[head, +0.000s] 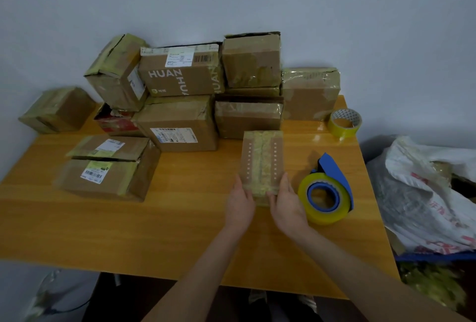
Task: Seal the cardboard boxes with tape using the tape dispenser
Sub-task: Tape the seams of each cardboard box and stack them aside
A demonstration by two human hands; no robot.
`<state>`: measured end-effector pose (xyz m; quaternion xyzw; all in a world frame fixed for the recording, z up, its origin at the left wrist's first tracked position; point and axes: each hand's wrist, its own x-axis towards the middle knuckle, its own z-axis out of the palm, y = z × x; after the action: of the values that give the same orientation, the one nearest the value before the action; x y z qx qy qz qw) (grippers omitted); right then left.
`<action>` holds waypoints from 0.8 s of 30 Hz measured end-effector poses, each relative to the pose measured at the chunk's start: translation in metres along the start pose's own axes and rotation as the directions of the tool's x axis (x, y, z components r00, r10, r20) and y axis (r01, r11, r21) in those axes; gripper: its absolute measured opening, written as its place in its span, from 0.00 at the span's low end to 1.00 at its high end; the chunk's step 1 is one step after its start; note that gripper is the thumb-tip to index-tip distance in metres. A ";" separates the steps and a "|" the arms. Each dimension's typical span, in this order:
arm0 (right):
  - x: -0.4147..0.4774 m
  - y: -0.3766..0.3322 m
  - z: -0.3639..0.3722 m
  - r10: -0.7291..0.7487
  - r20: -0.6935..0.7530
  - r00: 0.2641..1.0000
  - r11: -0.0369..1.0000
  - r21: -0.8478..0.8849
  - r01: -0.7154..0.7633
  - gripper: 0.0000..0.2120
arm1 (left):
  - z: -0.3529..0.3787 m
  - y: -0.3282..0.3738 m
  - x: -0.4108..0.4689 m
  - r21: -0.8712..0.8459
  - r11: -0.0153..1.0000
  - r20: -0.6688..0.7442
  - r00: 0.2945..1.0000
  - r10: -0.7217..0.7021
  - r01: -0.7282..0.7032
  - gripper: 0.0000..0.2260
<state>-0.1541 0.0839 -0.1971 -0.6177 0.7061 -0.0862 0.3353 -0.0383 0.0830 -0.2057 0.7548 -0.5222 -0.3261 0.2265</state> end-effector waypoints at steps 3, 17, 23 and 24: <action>0.007 0.008 0.000 -0.011 0.027 1.000 0.992 0.124 0.008 0.33 | -0.006 -0.004 0.006 -0.131 0.990 0.075 0.996 -0.041 0.051 0.20; 0.018 0.024 -0.025 -0.007 0.093 0.996 0.982 0.186 -0.011 0.18 | -0.021 -0.012 0.003 -0.251 0.965 0.134 0.990 -0.047 0.079 0.19; 0.014 0.025 -0.021 -0.013 0.077 0.997 0.982 0.188 -0.002 0.17 | -0.017 -0.011 -0.003 -0.232 0.973 0.138 0.990 0.018 0.014 0.18; 0.015 0.027 -0.023 -0.014 0.094 0.995 0.983 0.185 -0.004 0.17 | -0.018 -0.012 -0.004 -0.230 0.973 0.150 0.989 0.017 0.019 0.18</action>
<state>-0.1892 0.0696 -0.1996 -0.5889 0.6768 -0.1228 0.4243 -0.0185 0.0910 -0.2004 0.6967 -0.4960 -0.4408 0.2723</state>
